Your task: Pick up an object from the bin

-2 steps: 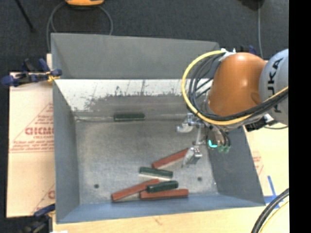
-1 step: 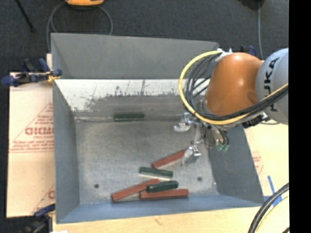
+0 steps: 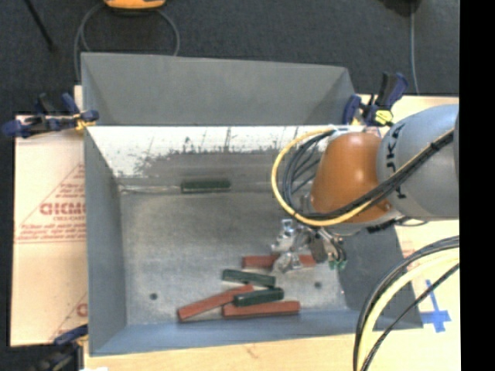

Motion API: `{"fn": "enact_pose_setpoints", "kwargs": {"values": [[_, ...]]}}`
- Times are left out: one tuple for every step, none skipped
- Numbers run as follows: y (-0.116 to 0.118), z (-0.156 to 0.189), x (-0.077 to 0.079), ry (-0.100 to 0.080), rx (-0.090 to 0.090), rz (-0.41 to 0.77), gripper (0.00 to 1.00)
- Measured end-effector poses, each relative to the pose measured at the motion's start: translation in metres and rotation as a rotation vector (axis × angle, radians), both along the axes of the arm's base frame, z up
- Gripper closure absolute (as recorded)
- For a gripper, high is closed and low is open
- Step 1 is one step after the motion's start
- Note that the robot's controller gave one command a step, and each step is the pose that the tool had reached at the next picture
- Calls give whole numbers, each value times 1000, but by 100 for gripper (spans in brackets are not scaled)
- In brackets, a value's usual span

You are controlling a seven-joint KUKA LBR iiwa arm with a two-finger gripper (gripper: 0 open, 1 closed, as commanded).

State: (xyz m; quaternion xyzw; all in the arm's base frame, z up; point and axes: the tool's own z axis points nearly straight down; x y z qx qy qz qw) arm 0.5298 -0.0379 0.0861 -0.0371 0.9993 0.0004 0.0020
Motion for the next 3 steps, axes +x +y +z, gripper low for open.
{"fn": "enact_pose_setpoints", "kwargs": {"values": [[0,0,0,0,0,1,100],[2,21,6,4,1,-6,100],[-3,117,-6,1,-2,18,100]]}}
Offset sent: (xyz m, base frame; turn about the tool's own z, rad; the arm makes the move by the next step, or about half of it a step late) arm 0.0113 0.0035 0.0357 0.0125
